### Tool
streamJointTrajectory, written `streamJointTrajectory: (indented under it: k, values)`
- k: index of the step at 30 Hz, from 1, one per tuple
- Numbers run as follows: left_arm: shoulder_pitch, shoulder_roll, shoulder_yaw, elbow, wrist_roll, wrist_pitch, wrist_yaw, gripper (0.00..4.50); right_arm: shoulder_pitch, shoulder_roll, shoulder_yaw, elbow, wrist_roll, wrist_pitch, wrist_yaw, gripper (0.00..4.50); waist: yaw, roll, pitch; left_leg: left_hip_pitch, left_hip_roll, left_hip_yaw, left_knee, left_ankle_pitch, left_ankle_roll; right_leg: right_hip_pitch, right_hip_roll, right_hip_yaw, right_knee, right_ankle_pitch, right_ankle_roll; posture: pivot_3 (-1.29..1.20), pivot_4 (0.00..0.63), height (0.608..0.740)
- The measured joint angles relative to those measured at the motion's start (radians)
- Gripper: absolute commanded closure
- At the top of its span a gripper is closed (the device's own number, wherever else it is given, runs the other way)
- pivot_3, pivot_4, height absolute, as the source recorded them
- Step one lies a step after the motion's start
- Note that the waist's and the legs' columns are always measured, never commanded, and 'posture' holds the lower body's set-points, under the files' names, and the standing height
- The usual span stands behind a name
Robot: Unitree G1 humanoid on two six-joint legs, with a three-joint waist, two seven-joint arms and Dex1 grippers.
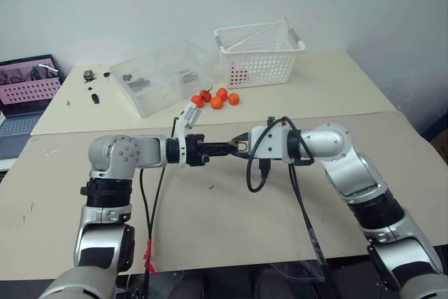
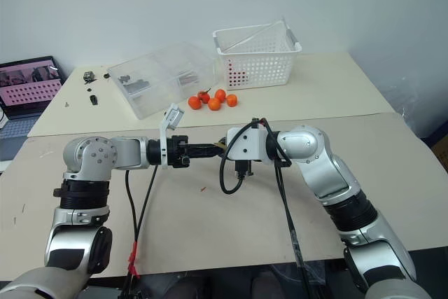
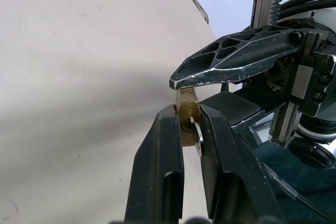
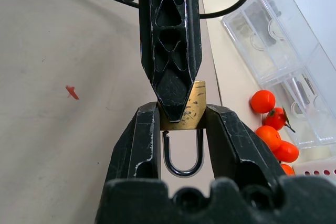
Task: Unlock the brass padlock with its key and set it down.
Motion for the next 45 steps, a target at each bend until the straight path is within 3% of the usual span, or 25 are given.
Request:
streamJointTrajectory:
  k: [1, 2, 8, 18, 21, 30, 45]
  values:
    - [0.000, 0.000, 0.000, 0.000, 0.000, 0.000, 0.001, 4.49, 0.000, 0.001, -0.002, -0.001, 0.004, 0.009, 0.002, 2.55, 0.000, 0.000, 0.000, 0.000, 0.000, 0.000, 0.000, 0.000, 0.000, 0.000, 0.000, 0.000, 0.000, 0.000, 0.000, 0.00, 0.150, 0.740]
    - [0.000, -0.001, 0.000, 0.000, 0.000, 0.000, 0.001, 4.49, 0.000, 0.002, -0.002, -0.001, 0.006, 0.011, 0.004, 2.45, 0.000, 0.000, 0.000, 0.000, 0.000, 0.000, 0.000, 0.000, 0.000, 0.000, 0.000, 0.000, 0.000, 0.000, 0.000, 0.00, 0.150, 0.740]
    - [-0.012, -0.007, 0.000, 0.000, -0.001, -0.004, 0.001, 4.49, 0.000, 0.007, -0.001, -0.001, 0.021, 0.025, 0.008, 0.41, 0.000, 0.000, 0.000, 0.000, 0.000, 0.000, 0.000, 0.000, 0.000, 0.000, 0.000, 0.000, 0.000, 0.000, 0.000, 0.00, 0.150, 0.740]
    - [-0.012, -0.007, 0.000, 0.000, 0.000, -0.008, 0.000, 4.49, 0.059, -0.075, -0.048, -0.027, 0.092, 0.091, 0.046, 0.41, 0.007, 0.000, 0.000, 0.000, 0.000, 0.000, 0.000, 0.000, 0.000, 0.000, 0.000, 0.000, 0.000, 0.000, 0.000, 0.00, 0.150, 0.740]
    - [-0.012, -0.003, 0.000, 0.001, 0.001, -0.015, -0.001, 4.49, 0.064, -0.094, -0.095, -0.035, 0.137, 0.126, 0.052, 1.08, 0.007, 0.000, 0.000, 0.000, 0.000, 0.000, 0.000, 0.000, 0.000, 0.000, 0.000, 0.000, -0.001, 0.000, 0.000, 0.00, 0.150, 0.740]
    - [-0.018, -0.001, -0.005, 0.036, 0.006, -0.026, -0.010, 4.49, 0.062, -0.091, -0.120, -0.084, 0.184, 0.181, 0.029, 4.36, 0.016, 0.000, 0.000, 0.000, 0.000, 0.001, 0.000, 0.000, 0.000, 0.000, 0.000, 0.000, -0.001, 0.000, 0.000, 0.00, 0.150, 0.740]
    - [-0.039, -0.007, 0.003, 0.042, 0.020, -0.024, 0.000, 4.49, 0.051, -0.028, -0.066, -0.036, 0.133, 0.158, -0.036, 4.48, 0.020, 0.000, 0.000, 0.000, 0.000, 0.001, 0.000, 0.000, 0.000, 0.000, 0.000, 0.000, -0.001, 0.000, 0.000, 0.00, 0.150, 0.740]
